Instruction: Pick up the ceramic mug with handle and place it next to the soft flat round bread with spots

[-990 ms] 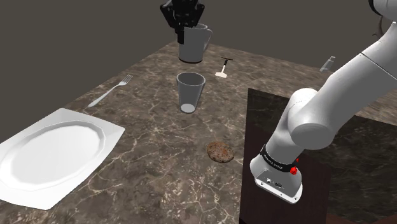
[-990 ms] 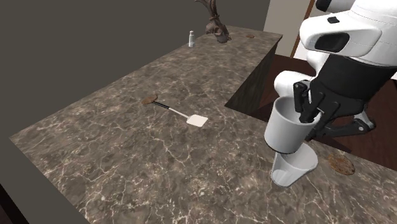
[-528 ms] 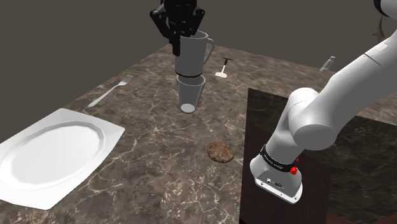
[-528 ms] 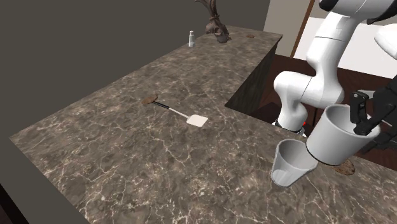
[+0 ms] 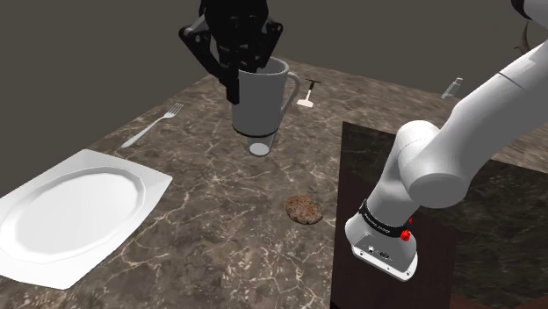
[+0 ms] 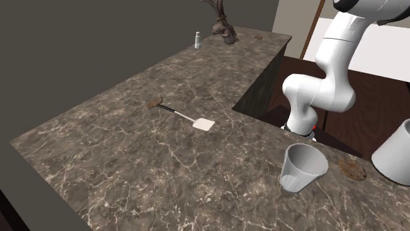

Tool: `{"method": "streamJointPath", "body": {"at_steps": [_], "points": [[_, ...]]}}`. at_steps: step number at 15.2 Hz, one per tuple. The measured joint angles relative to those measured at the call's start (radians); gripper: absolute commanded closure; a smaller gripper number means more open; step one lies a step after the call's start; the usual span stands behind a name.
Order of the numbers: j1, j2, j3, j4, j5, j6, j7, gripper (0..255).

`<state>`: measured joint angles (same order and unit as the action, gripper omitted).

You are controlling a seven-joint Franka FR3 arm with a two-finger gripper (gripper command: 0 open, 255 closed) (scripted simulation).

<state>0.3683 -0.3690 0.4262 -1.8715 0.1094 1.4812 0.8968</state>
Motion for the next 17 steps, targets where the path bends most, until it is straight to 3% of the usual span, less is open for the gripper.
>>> {"method": "streamJointPath", "body": {"at_steps": [6,17], "points": [[0.037,0.055,0.112,0.063,0.017,-0.002,0.153,255],[0.049,0.037,0.130,-0.078,0.033,0.124,0.164,255]]}}
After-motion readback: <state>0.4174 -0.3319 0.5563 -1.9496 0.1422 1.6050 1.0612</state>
